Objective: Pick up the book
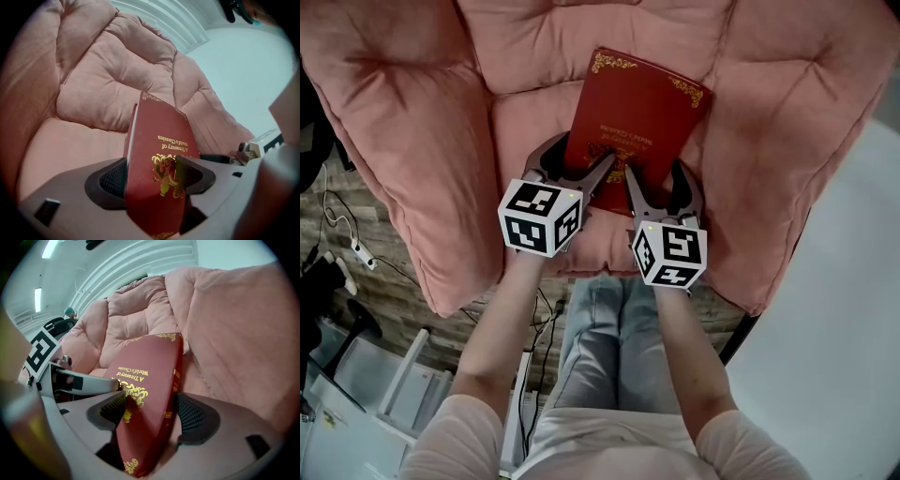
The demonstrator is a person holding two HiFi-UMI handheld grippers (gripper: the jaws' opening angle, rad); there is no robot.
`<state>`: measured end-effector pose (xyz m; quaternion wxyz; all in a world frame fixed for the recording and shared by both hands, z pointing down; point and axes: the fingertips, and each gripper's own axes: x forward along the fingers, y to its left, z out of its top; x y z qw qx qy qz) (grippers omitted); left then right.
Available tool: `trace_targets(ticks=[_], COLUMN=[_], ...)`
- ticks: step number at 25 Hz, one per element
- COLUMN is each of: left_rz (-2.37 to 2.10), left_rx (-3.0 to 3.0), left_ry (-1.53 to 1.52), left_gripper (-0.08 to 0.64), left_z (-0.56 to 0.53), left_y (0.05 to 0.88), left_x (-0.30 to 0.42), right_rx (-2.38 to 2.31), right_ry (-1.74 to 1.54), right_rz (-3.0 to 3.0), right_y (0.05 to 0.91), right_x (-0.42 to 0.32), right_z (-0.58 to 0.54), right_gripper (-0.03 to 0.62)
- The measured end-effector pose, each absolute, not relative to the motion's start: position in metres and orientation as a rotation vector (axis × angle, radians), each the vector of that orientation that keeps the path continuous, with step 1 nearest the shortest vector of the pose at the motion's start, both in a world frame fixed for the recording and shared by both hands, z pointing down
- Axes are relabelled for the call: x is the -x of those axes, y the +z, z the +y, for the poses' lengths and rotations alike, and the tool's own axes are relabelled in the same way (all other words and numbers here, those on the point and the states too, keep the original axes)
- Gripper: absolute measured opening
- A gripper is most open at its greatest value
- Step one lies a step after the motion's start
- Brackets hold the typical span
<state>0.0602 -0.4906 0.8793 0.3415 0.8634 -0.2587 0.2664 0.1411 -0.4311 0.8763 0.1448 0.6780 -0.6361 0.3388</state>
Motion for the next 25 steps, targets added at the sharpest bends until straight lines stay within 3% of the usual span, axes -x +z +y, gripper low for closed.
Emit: trace_targets(ticks=[10, 25], left_rz=[-0.720, -0.893], left_rx=[-2.236, -2.162], left_ry=[0.687, 0.533], left_gripper=[0.317, 0.311], left_z=[-0.490, -0.490], left_y=[0.881, 0.786], left_x=[-0.060, -0.052], right_rx=[-1.975, -1.985], right_ry=[1.100, 0.938], right_rz=[-1.800, -1.822], right_y=[0.880, 0.775], right_x=[-0.142, -0.142], right_z=[-0.435, -0.451], right_gripper=[0.339, 0.342])
